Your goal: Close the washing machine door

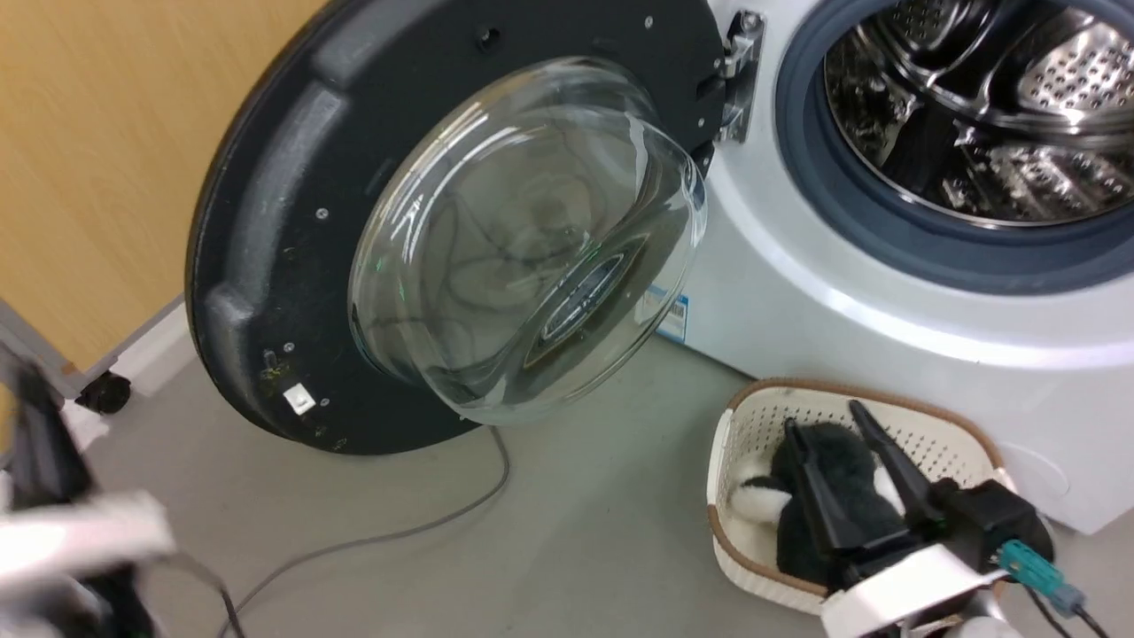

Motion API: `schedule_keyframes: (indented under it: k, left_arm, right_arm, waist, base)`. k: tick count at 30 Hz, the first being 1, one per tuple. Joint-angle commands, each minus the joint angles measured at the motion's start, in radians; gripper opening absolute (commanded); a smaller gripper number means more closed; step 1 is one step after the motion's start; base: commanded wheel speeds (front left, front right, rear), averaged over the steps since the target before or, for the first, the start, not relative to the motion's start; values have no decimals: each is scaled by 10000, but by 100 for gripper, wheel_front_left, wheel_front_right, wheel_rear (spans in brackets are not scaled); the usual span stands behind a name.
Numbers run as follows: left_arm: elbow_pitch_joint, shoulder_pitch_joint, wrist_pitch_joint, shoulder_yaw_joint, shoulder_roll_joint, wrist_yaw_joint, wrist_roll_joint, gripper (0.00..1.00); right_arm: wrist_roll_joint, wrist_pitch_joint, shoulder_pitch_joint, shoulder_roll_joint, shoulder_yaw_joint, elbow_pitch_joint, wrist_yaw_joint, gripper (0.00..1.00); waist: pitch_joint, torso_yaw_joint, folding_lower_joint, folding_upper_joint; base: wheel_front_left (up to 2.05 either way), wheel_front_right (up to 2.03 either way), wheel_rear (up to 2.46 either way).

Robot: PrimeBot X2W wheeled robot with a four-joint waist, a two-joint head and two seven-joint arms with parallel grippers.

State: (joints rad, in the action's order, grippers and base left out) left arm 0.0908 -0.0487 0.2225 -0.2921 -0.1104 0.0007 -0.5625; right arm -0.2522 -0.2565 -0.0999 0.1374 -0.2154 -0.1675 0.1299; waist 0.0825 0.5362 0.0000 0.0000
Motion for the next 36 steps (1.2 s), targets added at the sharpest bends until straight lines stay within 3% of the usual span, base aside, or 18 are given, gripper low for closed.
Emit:
schedule_keyframes:
  k: [1, 7, 9, 10, 14, 17, 23, 36]
  left_arm:
    - [-536, -985, -535, -470, -317, -199, -1047, 0]
    - [-2781, -3465, -2456, -1601, -1341, -281, -3778, 0]
    - [-3680, -4251, -3203, -2225, -1370, 55, -5061, 0]
    - [-3680, -4251, -3203, -2225, -1370, 55, -5061, 0]
    - [-5471, -5388, -4942, -3031, -1832, 738, -6917, 0]
    - [-5944, -5544, -5603, -3027, -1986, 828, -7260, 0]
    - [-6672, -5310, -7758, -2391, -2241, 113, -7786, 0]
    - [-6442, -4414, -10271, -1755, -2206, -751, -8467, 0]
  right_arm:
    - [146, 57, 202, 105, 175, 206, 8, 100]
    - [399, 334, 537, 98, 557, 758, 8, 100]
    - [460, 432, 553, 98, 577, 913, 8, 100]
    - [460, 432, 553, 98, 577, 913, 8, 100]
    - [548, 609, 476, 115, 618, 1185, 8, 100]
    - [562, 649, 449, 120, 638, 1247, 8, 100]
    - [575, 703, 407, 118, 736, 1333, 8, 100]
    - [406, 463, 546, -116, 830, 937, 8, 100]
  waist:
    - [195, -4, 0, 0]
    - [543, -139, 0, 0]
    - [657, -280, 0, 0]
    - [657, -280, 0, 0]
    - [902, -609, 0, 0]
    - [962, -712, 0, 0]
    - [1056, -956, 0, 0]
    - [471, -1111, 0, 0]
  base:
    - [0, 0, 0]
    - [0, 0, 0]
    - [0, 0, 0]
    - [0, 0, 0]
    - [0, 0, 0]
    - [0, 0, 0]
    - [0, 0, 0]
    - [0, 0, 0]
